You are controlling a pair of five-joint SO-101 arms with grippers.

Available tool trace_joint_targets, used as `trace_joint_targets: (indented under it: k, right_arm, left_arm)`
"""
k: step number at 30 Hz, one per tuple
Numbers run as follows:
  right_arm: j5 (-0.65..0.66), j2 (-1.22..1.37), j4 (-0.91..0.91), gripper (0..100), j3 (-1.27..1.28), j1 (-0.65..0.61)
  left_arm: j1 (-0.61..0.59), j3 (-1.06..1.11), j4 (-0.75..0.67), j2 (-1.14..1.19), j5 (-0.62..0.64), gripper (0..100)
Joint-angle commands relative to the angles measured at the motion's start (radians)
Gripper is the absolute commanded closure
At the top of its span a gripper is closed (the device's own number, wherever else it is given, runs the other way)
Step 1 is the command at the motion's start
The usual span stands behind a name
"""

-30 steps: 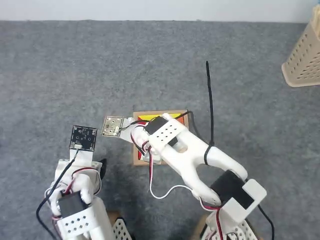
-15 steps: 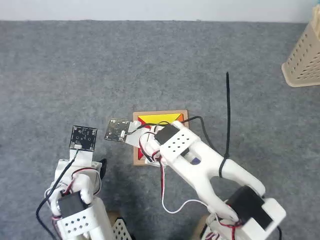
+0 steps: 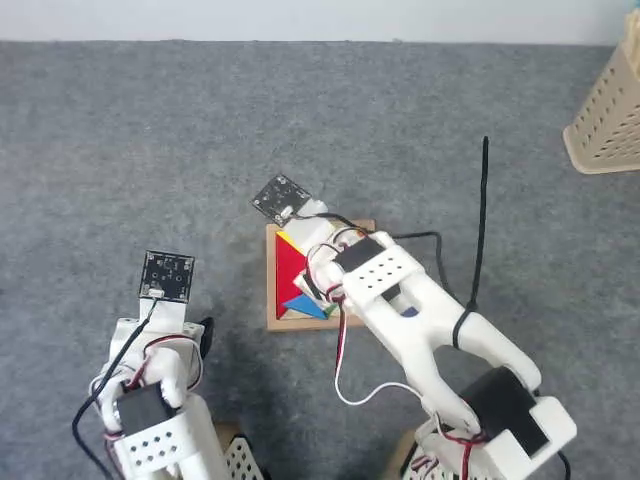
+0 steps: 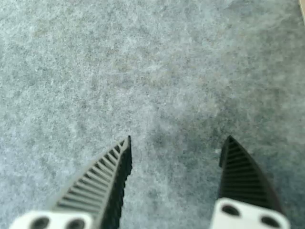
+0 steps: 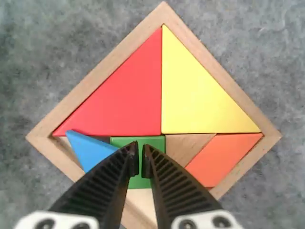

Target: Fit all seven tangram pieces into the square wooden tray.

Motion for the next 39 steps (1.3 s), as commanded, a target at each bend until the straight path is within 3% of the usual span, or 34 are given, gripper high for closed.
trace_joint_targets:
  k: [1, 15, 25, 29, 35, 39]
  right_arm:
    - [-0.015, -0.068, -0.065, 99.3, 0.014, -0.058]
    - [-0.014, -0.131, -0.039, 99.3, 0.017, -0.048]
    - [-0.025, -0.378, 0.344, 99.2, 0.018, 0.225]
    - [-0.092, -0.378, 0.369, 99.0, 0.08, 0.325]
    - [-0.091, -0.378, 0.309, 85.5, 0.201, 0.237]
    - [-0.068, -0.377, 0.306, 84.3, 0.238, 0.211]
  left_arm:
    - [-0.005, -0.008, 0.003, -0.015, -0.009, 72]
    - [-0.005, -0.008, 0.003, -0.015, -0.009, 72]
    - [-0.005, -0.008, 0.003, -0.015, -0.009, 72]
    - [-0.005, -0.008, 0.003, -0.015, -0.009, 72]
    - [-0.005, -0.008, 0.003, -0.015, -0.009, 72]
    - [-0.005, -0.008, 0.003, -0.015, -0.009, 72]
